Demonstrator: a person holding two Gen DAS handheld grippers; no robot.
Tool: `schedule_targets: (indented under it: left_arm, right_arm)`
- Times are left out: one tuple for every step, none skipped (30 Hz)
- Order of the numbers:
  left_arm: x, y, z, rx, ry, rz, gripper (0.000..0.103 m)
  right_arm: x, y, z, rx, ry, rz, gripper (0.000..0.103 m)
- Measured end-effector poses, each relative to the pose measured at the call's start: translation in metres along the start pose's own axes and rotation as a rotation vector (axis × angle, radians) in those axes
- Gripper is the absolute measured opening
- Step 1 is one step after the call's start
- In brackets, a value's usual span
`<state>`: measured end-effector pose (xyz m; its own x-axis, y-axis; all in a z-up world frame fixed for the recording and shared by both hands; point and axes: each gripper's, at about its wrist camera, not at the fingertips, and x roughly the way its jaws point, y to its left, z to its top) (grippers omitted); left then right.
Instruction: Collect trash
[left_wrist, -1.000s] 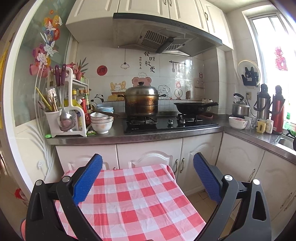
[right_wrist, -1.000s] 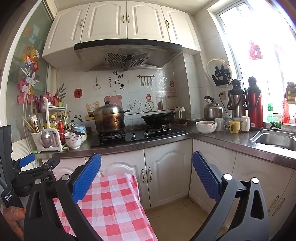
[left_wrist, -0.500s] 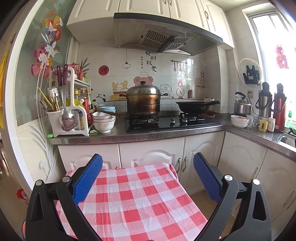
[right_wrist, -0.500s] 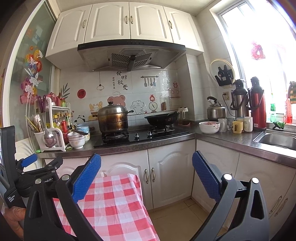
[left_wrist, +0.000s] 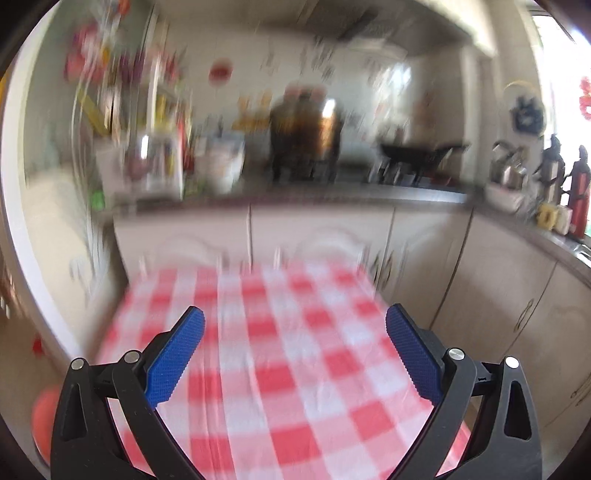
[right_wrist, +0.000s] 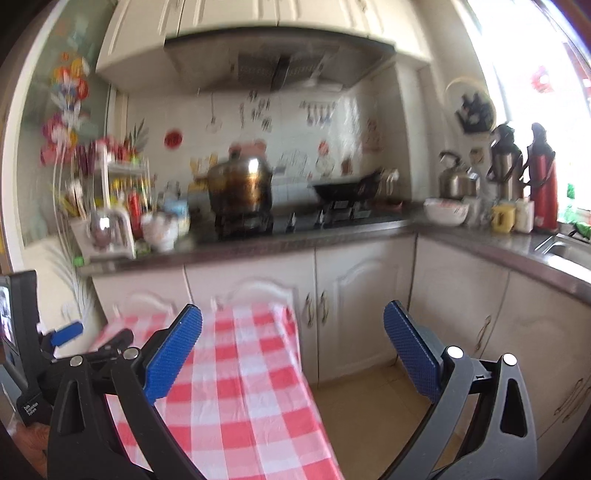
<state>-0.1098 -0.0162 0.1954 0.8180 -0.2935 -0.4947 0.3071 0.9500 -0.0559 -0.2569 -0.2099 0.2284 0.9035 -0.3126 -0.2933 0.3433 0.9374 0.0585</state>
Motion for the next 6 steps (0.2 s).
schedule_targets:
  left_arm:
    - [0.012, 0.006, -0.009, -0.024, 0.037, 0.009, 0.097]
    - [0.028, 0.013, -0.023, -0.057, 0.082, 0.03, 0.097]
    - [0.045, 0.02, -0.037, -0.079, 0.124, 0.061, 0.097]
    - [0.055, 0.024, -0.044, -0.09, 0.15, 0.08, 0.097]
    - [0.072, 0.03, -0.057, -0.114, 0.196, 0.107, 0.097]
    - [0.081, 0.034, -0.065, -0.129, 0.22, 0.116, 0.097]
  right_arm:
    - [0.011, 0.003, -0.007, -0.006, 0.027, 0.006, 0.099]
    - [0.032, 0.01, -0.02, -0.016, 0.079, 0.021, 0.099]
    - [0.05, 0.016, -0.031, -0.024, 0.121, 0.034, 0.099]
    - [0.067, 0.022, -0.043, -0.036, 0.163, 0.043, 0.099]
    - [0.079, 0.026, -0.051, -0.047, 0.19, 0.046, 0.099]
    - [0.099, 0.034, -0.064, -0.062, 0.238, 0.053, 0.099]
